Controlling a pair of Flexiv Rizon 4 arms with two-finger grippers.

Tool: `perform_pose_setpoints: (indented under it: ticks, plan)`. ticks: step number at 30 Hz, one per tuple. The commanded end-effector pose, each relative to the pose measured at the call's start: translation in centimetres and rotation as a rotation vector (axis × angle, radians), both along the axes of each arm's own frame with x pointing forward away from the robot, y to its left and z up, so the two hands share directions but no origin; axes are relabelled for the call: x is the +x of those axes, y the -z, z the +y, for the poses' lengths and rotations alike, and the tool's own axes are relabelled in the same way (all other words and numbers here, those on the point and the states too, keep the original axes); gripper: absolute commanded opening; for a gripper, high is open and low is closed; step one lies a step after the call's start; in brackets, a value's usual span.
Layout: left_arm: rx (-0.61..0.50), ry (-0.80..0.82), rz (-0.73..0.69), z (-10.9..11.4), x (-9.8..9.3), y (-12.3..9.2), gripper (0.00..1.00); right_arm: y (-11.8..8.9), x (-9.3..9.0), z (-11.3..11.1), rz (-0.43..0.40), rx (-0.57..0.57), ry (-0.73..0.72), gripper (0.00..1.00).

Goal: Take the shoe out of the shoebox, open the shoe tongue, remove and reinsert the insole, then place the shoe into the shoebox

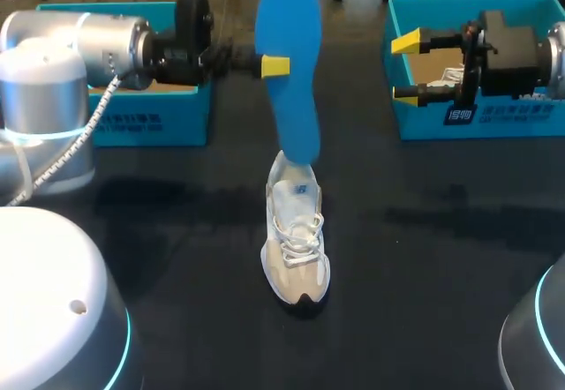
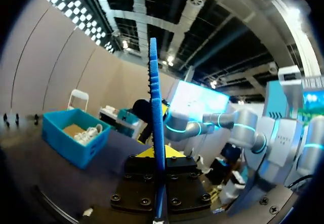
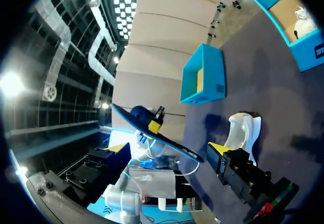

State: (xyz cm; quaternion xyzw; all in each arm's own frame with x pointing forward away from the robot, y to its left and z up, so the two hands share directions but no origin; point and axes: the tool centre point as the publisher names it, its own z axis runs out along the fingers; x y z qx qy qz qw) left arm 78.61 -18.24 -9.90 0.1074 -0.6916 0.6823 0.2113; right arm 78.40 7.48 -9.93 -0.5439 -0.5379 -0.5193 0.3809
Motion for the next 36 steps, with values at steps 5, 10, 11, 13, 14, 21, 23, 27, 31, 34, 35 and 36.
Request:
perform_pose_setpoints:
  ticks: [5,10,11,13,14,21,23,27,31,34,35,36]
  plan:
    - [0.208,-0.059,1.053,-0.3,-0.2,2.7,0.0,0.0,-0.1,0.1,0.001,-0.002,0.002,1.0]
    - [0.224,-0.055,1.182,-1.1,0.2,3.5,0.0,-0.1,-0.4,0.8,0.021,-0.055,0.032,1.0]
    - [0.241,-0.061,1.209,-1.2,0.2,3.7,0.0,-0.1,-0.4,0.9,0.01,-0.057,0.041,1.0]
    - [0.238,-0.047,1.239,-1.4,0.1,3.8,0.0,0.0,-0.6,1.1,-0.001,-0.065,0.043,1.0]
    - [0.248,-0.05,1.258,-1.5,0.2,3.9,0.0,0.0,-0.6,1.2,-0.008,-0.07,0.047,1.0]
    - [0.261,-0.032,1.413,-1.7,0.8,4.5,0.0,-0.8,-1.2,1.3,-0.022,-0.112,0.053,1.0]
    - [0.273,-0.03,1.451,-1.7,0.8,4.8,0.0,-1.0,-1.3,1.4,-0.011,-0.132,0.052,1.0]
    - [0.267,-0.027,1.499,-1.8,0.8,5.3,0.0,-1.6,-1.5,1.7,-0.014,-0.174,0.05,1.0]
    - [0.247,-0.007,1.516,-2.0,1.0,5.7,0.0,-2.3,-1.8,2.3,-0.026,-0.245,0.076,1.0]
    - [0.21,0.018,1.512,-2.1,1.2,5.9,0.0,-2.8,-2.2,3.0,-0.052,-0.307,0.1,1.0]
    - [0.194,0.025,1.505,-2.1,1.4,5.8,0.0,-2.9,-2.3,3.2,-0.053,-0.331,0.104,1.0]
    - [0.187,0.024,1.504,-2.2,1.5,5.8,0.0,-3.0,-2.3,3.4,-0.054,-0.345,0.109,1.0]
